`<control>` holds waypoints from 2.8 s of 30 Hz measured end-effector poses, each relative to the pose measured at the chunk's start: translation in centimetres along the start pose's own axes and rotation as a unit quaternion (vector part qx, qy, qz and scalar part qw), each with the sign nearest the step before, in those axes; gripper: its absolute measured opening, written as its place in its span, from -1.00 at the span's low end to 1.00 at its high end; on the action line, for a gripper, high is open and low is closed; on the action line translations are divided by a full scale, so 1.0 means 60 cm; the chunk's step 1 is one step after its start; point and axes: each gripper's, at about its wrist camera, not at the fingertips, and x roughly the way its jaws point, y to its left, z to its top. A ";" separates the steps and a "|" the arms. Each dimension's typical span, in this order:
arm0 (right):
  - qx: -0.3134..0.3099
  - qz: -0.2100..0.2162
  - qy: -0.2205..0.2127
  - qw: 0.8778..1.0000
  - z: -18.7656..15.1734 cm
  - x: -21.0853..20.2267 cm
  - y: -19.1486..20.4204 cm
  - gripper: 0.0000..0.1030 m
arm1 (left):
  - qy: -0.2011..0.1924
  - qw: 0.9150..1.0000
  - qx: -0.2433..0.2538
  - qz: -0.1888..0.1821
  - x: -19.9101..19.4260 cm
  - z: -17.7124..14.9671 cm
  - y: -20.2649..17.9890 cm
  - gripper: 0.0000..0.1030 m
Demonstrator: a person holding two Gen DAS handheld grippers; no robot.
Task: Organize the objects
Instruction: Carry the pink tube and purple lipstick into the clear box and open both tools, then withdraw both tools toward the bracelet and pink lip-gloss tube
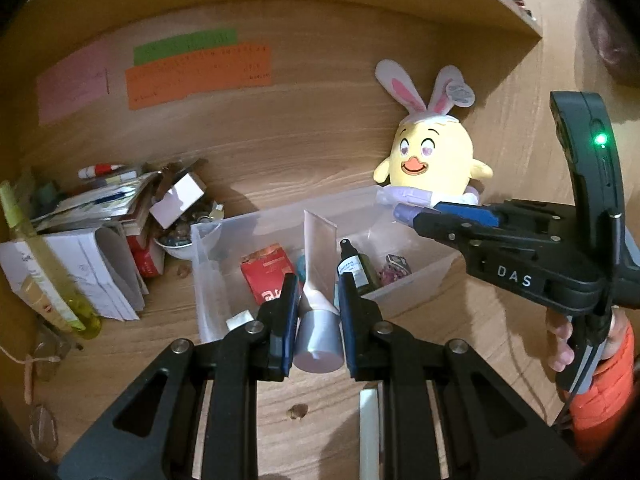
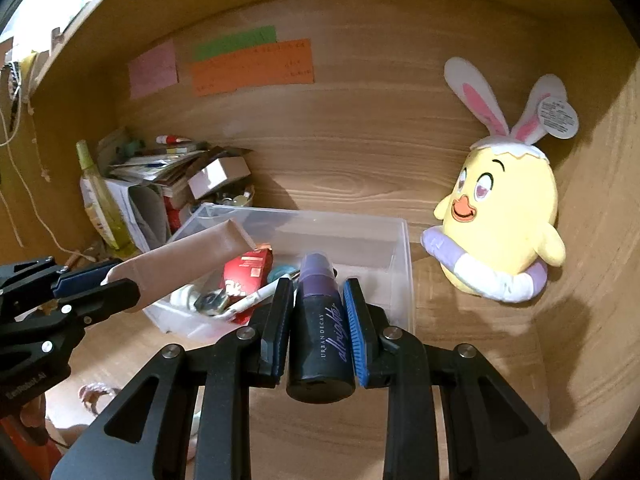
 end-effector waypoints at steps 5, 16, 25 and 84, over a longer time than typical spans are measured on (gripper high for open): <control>-0.007 -0.006 0.003 1.000 0.018 0.022 -0.005 -0.55 | 0.011 1.000 -0.011 0.001 0.031 0.018 0.010 -0.63; -0.005 -0.014 0.031 0.999 0.027 0.086 -0.018 -0.55 | 0.041 0.999 -0.033 0.002 0.105 0.041 0.028 -0.62; 0.004 -0.013 0.061 0.998 0.013 0.131 -0.033 -0.55 | 0.070 0.997 -0.029 0.002 0.157 0.034 0.025 -0.62; -0.045 -0.011 0.078 0.996 -0.113 0.024 0.100 0.73 | 0.070 0.996 -0.030 0.053 -0.039 -0.122 0.085 0.91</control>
